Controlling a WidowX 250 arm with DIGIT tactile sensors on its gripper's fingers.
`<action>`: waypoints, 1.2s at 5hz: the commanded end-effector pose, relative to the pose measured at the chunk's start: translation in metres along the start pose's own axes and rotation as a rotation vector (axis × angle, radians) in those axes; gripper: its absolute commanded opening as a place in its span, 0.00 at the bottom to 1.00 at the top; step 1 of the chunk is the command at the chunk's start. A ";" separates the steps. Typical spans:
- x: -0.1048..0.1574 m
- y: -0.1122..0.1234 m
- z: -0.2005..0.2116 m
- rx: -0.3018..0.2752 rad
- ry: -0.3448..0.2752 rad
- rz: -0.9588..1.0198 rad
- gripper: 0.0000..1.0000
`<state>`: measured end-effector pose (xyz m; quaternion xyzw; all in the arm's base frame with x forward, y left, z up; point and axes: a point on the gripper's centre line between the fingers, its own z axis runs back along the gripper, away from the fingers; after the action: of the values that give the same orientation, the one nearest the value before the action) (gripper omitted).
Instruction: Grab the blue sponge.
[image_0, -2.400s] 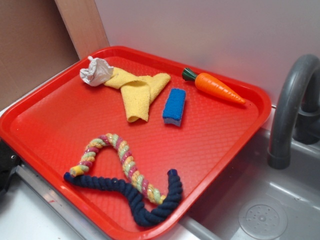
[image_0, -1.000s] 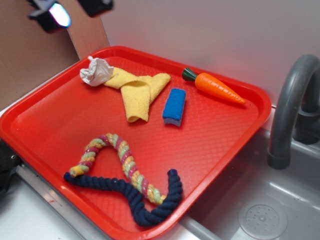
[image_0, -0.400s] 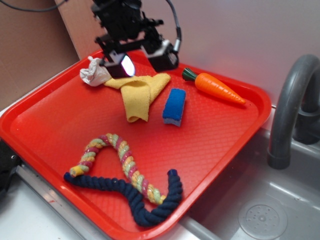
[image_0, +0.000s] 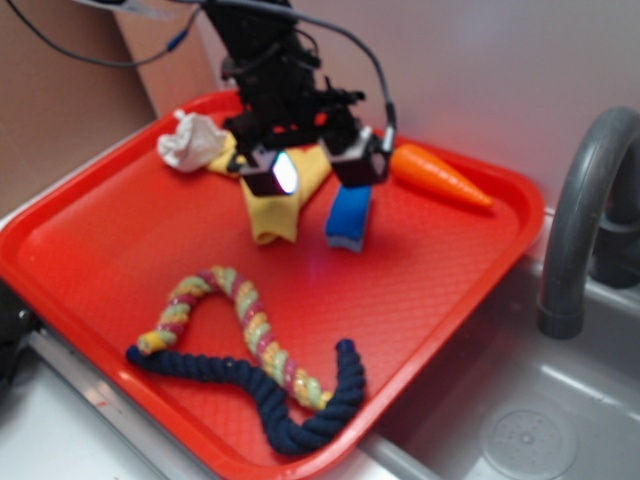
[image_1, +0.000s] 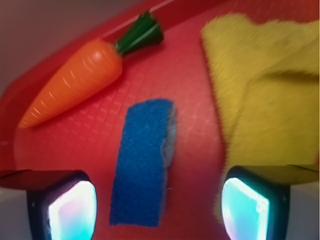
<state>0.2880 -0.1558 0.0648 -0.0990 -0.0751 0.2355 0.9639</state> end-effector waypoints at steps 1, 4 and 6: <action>0.000 -0.045 -0.016 0.061 -0.031 0.016 1.00; 0.000 -0.033 -0.002 0.071 -0.043 0.019 0.00; 0.001 0.001 0.110 0.102 -0.142 -0.043 0.00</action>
<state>0.2628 -0.1354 0.1534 -0.0125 -0.1094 0.2212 0.9690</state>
